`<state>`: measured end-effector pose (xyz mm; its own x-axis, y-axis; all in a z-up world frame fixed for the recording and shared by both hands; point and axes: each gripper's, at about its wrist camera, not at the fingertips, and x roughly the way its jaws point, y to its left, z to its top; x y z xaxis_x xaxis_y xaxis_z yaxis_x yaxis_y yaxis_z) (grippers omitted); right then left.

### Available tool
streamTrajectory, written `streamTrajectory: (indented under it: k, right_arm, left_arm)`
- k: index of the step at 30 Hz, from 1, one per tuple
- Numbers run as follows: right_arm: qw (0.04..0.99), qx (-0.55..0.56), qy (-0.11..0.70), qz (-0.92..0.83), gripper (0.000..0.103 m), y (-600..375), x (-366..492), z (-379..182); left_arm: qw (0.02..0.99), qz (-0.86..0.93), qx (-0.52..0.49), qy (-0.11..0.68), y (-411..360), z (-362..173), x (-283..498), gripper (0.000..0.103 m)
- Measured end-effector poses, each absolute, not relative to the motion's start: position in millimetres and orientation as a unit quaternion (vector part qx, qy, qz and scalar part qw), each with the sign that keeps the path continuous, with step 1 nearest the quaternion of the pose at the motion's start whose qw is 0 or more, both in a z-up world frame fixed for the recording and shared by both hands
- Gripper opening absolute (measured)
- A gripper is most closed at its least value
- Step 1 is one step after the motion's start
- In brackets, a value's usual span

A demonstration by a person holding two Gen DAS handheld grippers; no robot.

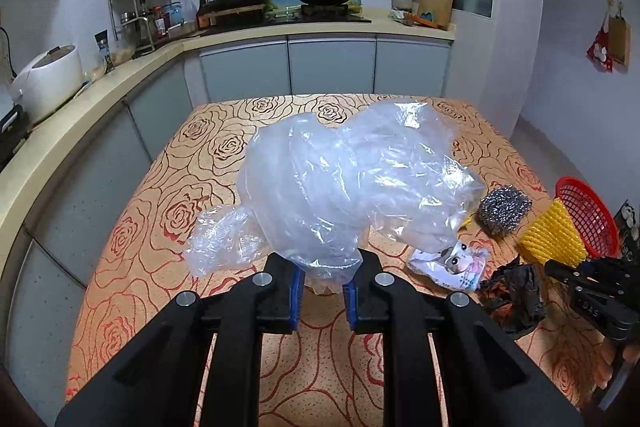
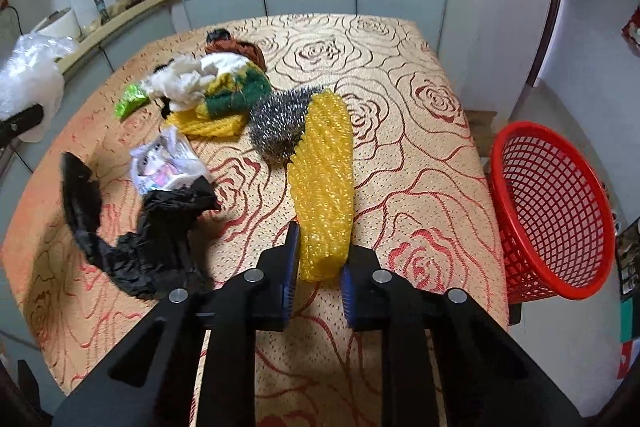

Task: Collect trash
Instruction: 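Lift the clear bag with the left tool while the right tool grasps the yellow mesh sponge, then carry the clear bag and yellow sponge over the red basket and open both tools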

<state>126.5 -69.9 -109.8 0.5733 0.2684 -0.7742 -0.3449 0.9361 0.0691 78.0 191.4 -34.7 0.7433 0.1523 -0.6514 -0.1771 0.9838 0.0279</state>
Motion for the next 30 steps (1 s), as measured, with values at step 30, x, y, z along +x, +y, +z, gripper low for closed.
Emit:
streamTrajectory:
  k: [30]
  right_arm:
    - [0.921,0.037,0.387,0.021,0.016,-247,136,-69]
  left_arm:
    - [0.934,-0.099,0.018,0.342,-2,-13,149,0.015]
